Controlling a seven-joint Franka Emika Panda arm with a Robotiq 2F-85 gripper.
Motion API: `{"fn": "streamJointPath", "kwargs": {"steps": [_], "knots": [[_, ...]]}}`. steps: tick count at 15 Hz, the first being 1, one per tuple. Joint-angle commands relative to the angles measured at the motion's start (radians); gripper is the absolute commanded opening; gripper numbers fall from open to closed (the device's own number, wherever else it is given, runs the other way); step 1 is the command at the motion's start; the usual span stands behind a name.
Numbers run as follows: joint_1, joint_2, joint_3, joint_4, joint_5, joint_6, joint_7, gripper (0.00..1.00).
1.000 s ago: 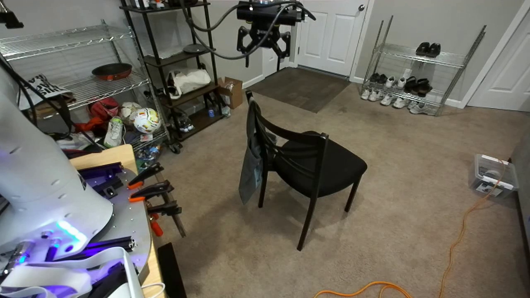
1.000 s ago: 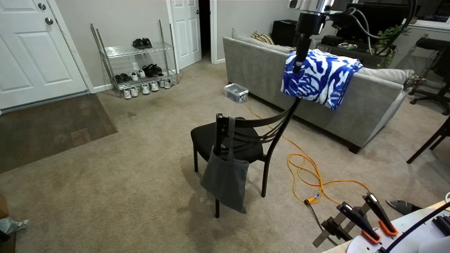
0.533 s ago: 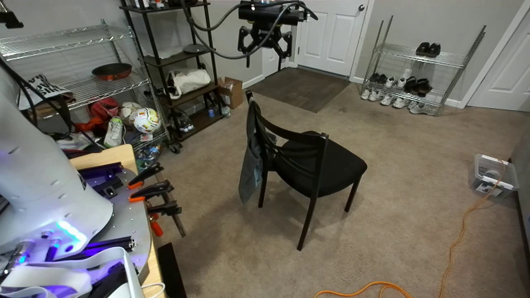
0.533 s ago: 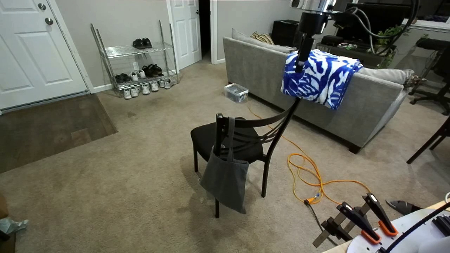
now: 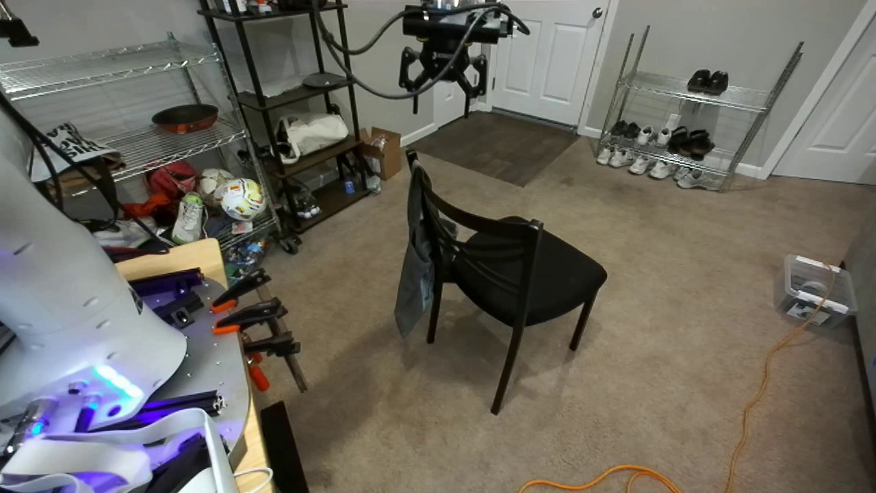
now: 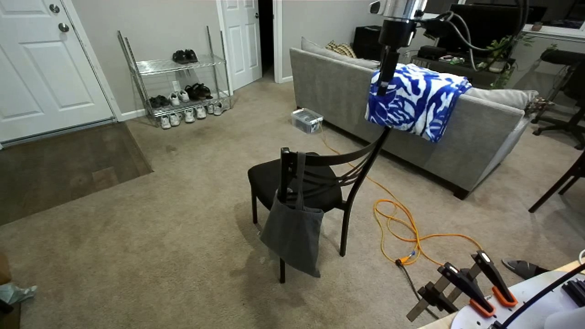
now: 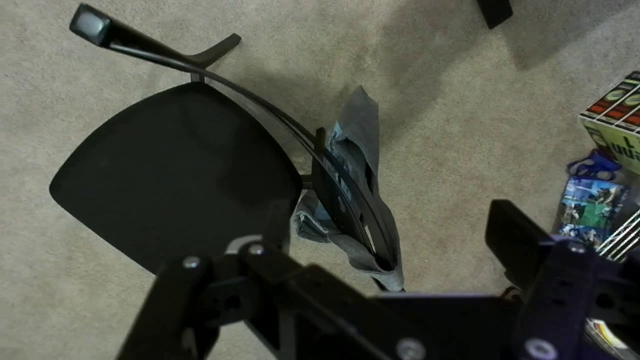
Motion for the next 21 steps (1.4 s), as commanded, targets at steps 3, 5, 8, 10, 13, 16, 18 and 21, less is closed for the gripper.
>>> {"fn": "streamJointPath", "kwargs": {"steps": [3,5,8,10,13,16,18,21], "knots": [[0.023,0.262,0.082,0.285,-0.123,-0.061,0.021,1.00],[0.042,0.339,0.108,0.370,-0.161,-0.088,0.011,1.00],[0.068,0.420,0.141,0.477,-0.187,-0.171,-0.006,1.00],[0.086,0.458,0.160,0.523,-0.197,-0.218,-0.024,1.00],[0.117,0.509,0.171,0.569,-0.230,-0.247,-0.030,1.00],[0.148,0.559,0.170,0.610,-0.284,-0.243,-0.028,1.00],[0.163,0.601,0.168,0.640,-0.308,-0.228,-0.023,1.00],[0.184,0.656,0.156,0.674,-0.354,-0.170,0.000,1.00]]}}
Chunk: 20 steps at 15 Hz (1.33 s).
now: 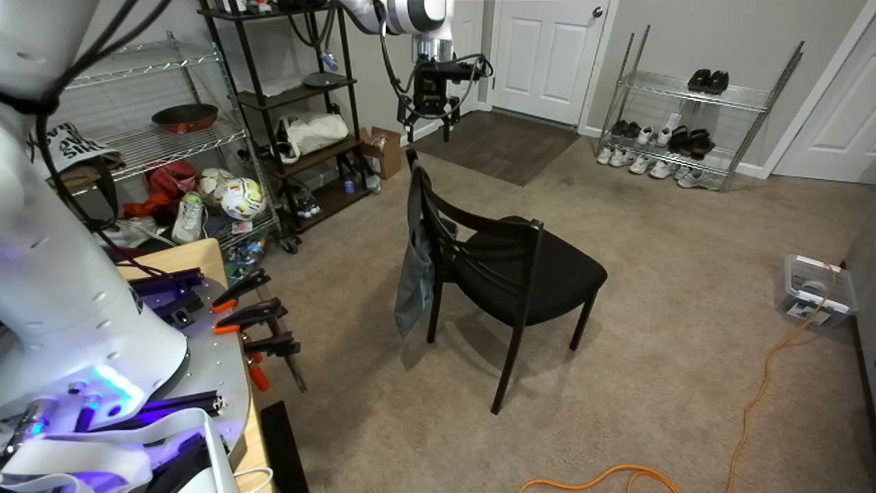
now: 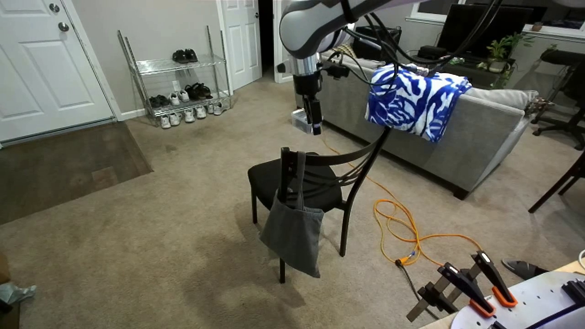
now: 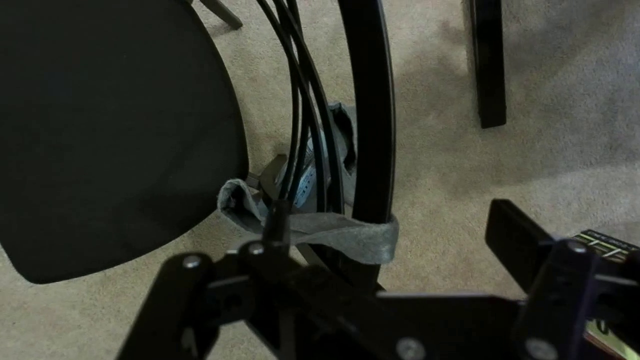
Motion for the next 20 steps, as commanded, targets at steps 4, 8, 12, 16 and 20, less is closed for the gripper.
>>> {"fn": "streamJointPath", "kwargs": {"steps": [4,8,12,16,20], "knots": [[0.017,0.100,-0.017,0.073,-0.055,0.127,0.030,1.00],[0.013,0.117,-0.020,0.066,-0.042,0.221,0.054,1.00],[0.009,0.107,-0.003,0.059,-0.019,0.211,0.067,1.00],[0.008,0.121,-0.005,0.068,-0.032,0.209,0.046,1.00],[0.007,0.121,-0.005,0.068,-0.032,0.209,0.046,1.00]]}}
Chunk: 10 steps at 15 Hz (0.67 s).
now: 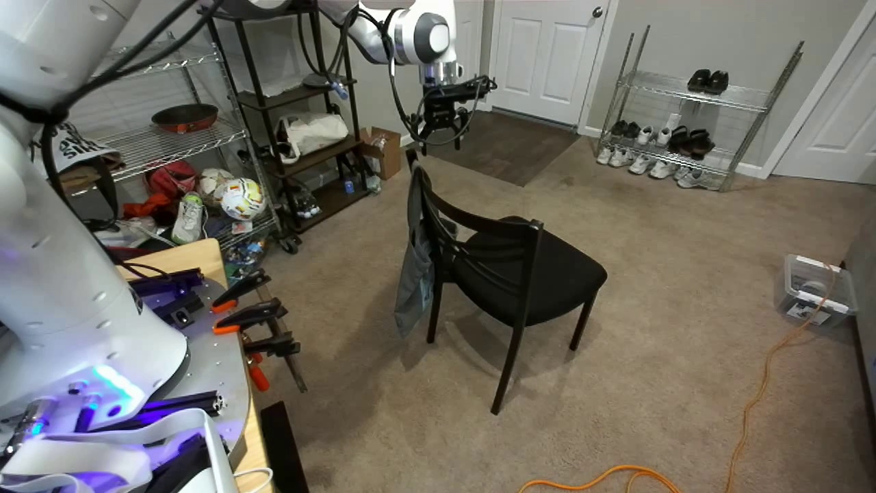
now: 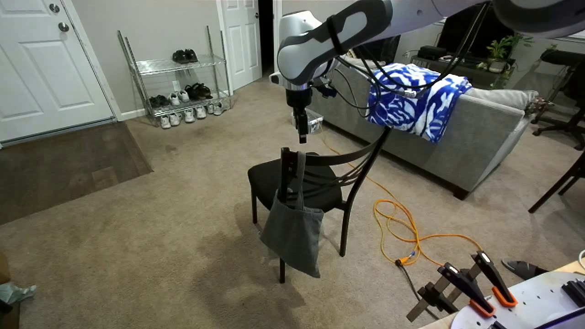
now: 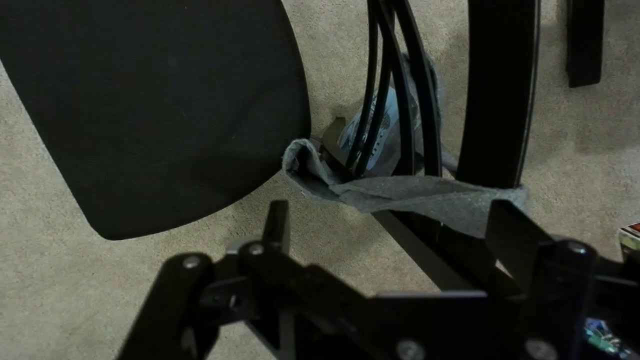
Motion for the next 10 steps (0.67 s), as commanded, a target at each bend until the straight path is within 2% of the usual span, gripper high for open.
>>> {"fn": "streamJointPath", "kwargs": {"steps": [1,3,10], "knots": [[-0.006,-0.009,0.006,-0.006,-0.003,0.000,0.006,1.00],[0.021,-0.027,-0.006,-0.031,-0.023,0.002,0.045,1.00],[0.082,-0.066,0.042,-0.129,0.015,0.048,0.097,1.00]]}}
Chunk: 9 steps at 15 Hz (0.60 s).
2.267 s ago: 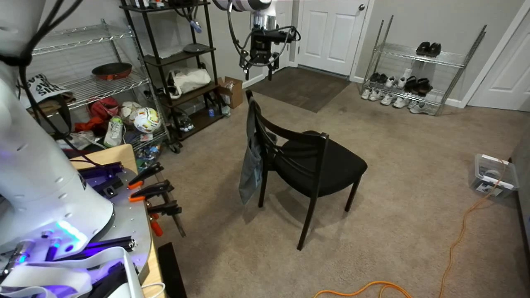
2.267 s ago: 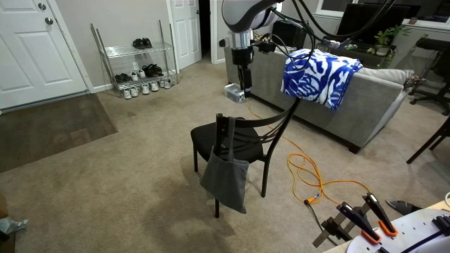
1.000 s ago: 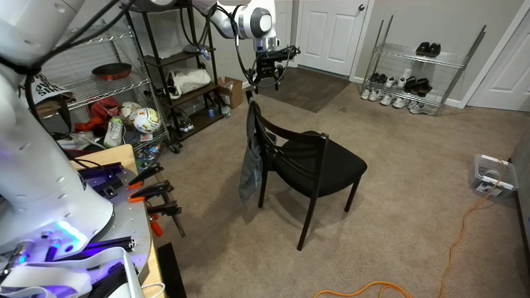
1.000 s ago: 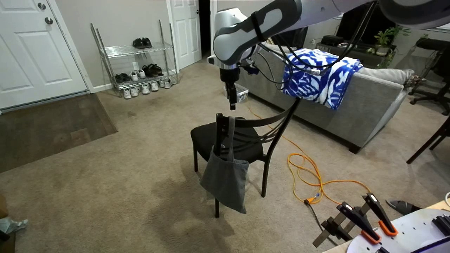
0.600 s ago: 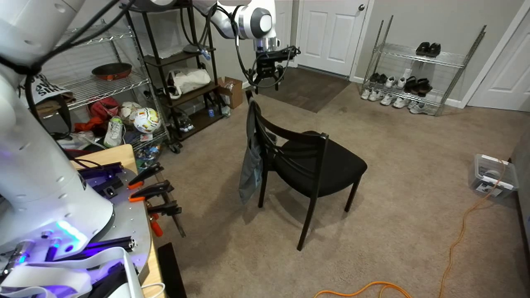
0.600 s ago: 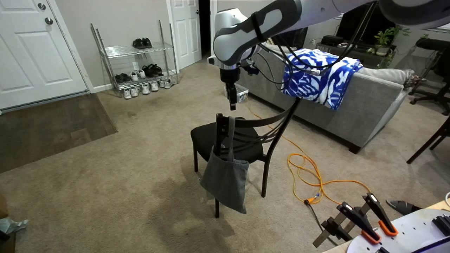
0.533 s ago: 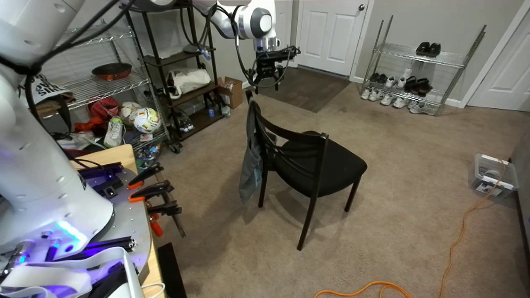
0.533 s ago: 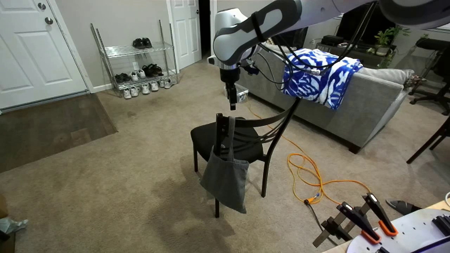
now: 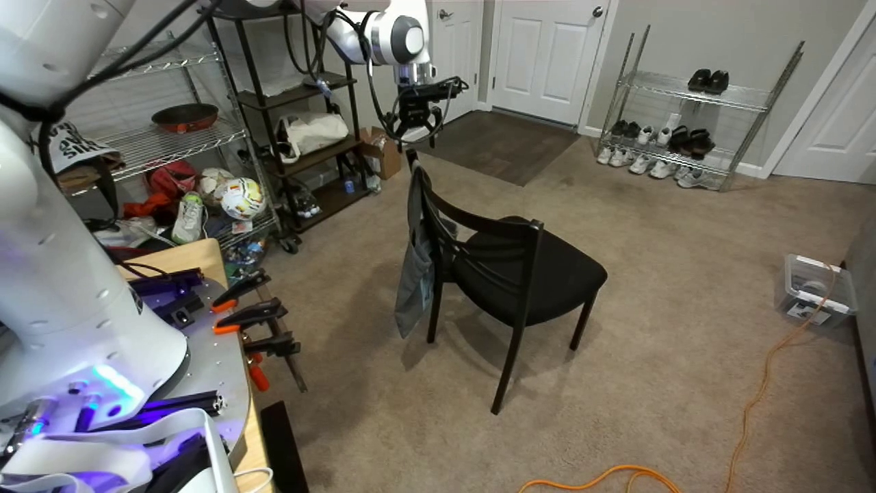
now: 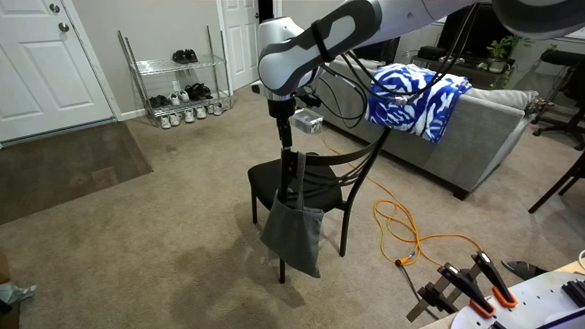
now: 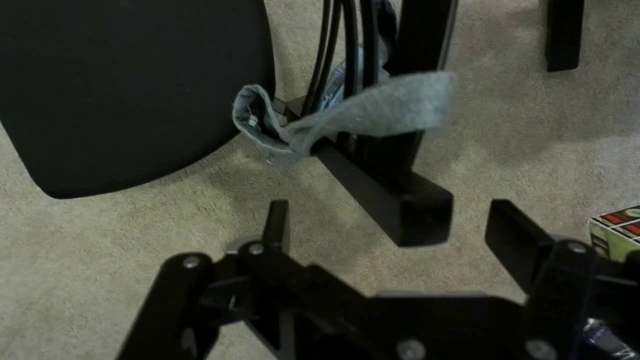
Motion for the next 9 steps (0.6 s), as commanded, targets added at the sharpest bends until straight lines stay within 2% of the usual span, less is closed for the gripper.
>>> {"fn": "streamJointPath", "kwargs": {"steps": [1,5,9], "knots": [[0.017,-0.077,0.008,-0.109,0.007,0.039,0.067,1.00],[0.044,-0.148,-0.014,-0.176,-0.022,0.039,0.155,1.00],[0.026,-0.185,0.019,-0.236,-0.027,0.023,0.151,1.00]]}}
